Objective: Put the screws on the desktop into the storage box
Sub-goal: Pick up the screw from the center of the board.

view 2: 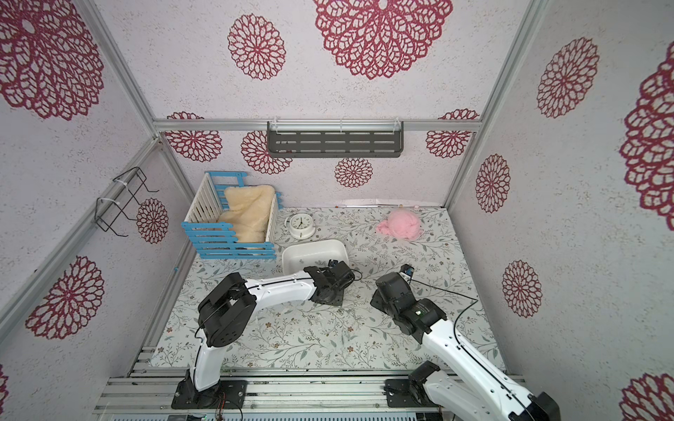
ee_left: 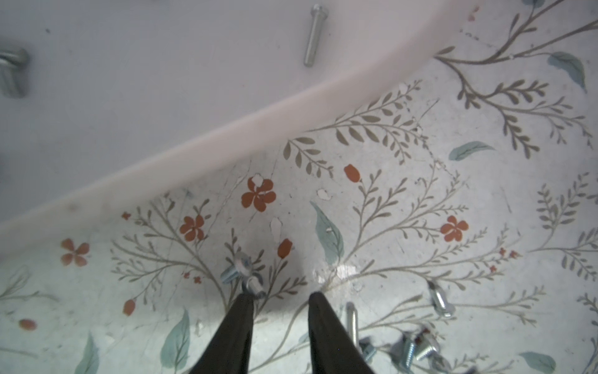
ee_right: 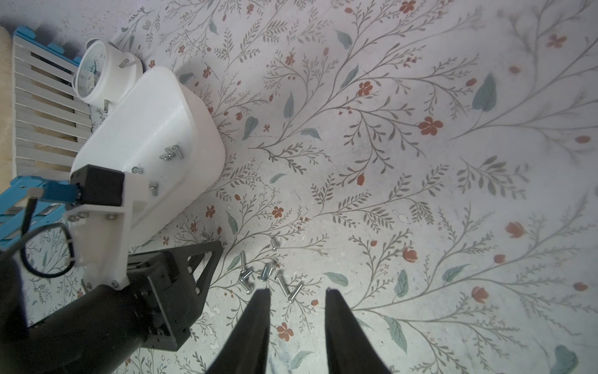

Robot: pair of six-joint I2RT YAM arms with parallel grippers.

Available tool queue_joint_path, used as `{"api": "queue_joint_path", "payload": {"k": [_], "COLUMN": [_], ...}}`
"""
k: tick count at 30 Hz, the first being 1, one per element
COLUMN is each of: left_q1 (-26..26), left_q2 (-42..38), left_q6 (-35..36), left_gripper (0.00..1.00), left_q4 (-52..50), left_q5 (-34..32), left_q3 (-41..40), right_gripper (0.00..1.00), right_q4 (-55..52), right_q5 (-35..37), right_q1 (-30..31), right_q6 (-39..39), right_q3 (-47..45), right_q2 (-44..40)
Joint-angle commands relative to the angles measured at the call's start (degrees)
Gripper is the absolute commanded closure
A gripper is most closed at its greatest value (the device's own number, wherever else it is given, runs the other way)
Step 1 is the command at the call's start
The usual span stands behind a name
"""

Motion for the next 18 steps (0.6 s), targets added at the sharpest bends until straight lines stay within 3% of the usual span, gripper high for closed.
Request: {"api": "queue_joint_path", "payload": {"k": [1,18], "left_q1": [0.8,2.4], "left_q2": [1.2,3.3], "left_q6": [1.0,2.1], "left_gripper": [0.67,0.65], "left_q4": [-0.6,-1.0], "left_q5": [0.0,1.2], "left_q3": [1.4,2.0], "right_gripper": [0.67,0.67], "right_q4": [1.5,2.4], "right_q5": [-0.5,-1.1], "right_q1": [-0.6,-1.1], "right_q6": [-1.6,-1.9], "right_q3": [0.6,0.3], "right_q2": [0.4,1.3]}}
